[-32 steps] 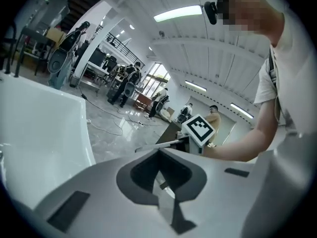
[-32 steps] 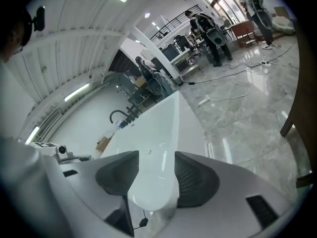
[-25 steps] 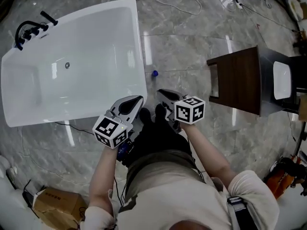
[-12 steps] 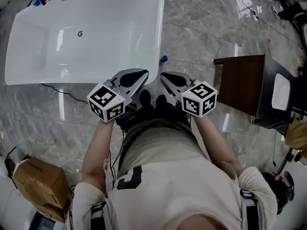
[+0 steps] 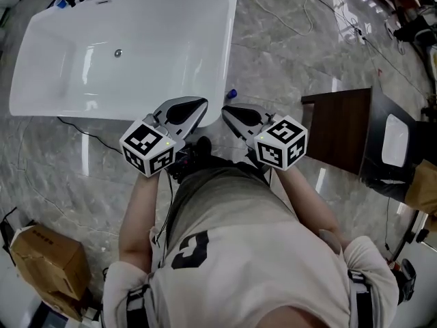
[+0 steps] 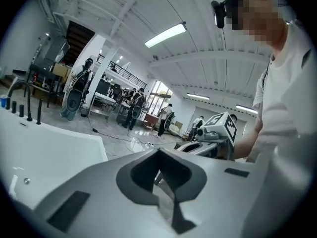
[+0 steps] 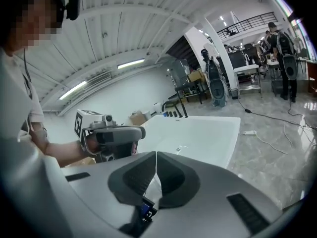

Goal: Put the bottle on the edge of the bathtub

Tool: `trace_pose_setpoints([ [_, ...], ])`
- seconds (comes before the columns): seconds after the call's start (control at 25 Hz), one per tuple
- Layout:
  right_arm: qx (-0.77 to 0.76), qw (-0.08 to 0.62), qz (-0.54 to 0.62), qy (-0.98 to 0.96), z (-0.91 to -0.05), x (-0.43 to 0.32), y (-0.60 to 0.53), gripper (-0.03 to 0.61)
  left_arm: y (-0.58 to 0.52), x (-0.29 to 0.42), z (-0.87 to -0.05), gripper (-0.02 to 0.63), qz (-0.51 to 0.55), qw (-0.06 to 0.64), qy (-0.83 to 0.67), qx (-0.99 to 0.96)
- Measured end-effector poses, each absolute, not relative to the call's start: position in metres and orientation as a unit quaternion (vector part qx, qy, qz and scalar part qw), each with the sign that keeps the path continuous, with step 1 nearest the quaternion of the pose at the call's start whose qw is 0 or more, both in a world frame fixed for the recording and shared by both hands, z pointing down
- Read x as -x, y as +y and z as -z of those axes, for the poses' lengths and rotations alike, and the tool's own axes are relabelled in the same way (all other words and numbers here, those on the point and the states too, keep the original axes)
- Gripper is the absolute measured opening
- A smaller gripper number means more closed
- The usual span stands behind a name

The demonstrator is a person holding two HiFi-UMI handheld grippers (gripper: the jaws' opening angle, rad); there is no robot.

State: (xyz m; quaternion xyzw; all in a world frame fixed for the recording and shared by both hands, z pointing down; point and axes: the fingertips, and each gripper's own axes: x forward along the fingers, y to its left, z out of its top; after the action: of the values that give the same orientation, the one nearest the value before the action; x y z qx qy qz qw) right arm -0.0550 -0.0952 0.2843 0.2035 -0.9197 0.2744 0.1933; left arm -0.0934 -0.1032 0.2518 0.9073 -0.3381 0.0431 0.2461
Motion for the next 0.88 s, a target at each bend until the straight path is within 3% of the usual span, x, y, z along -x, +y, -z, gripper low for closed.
trace_pose_setpoints([
  [0.24,-0.226,0.176,-0.263,-0.921,-0.27,0.025,-0.09,0.031,-0.095,0.076,-0.243,0.057,-0.047,0.246,-0.334,-0.909],
  [0.6,-0.29,0.116,-0.259,-0.914,-0.25,-0.065,-0.075,0.031,-0.071,-0.019,-0.22,0.057,-0.121,0.187,-0.267,-0.938],
  [0.88,-0.278,0.107,-0.247,-0.922,-0.242,-0.092,-0.049,0.028,-0.052,-0.049,-0.207,0.057,-0.096,0.181,-0.287,-0.936],
])
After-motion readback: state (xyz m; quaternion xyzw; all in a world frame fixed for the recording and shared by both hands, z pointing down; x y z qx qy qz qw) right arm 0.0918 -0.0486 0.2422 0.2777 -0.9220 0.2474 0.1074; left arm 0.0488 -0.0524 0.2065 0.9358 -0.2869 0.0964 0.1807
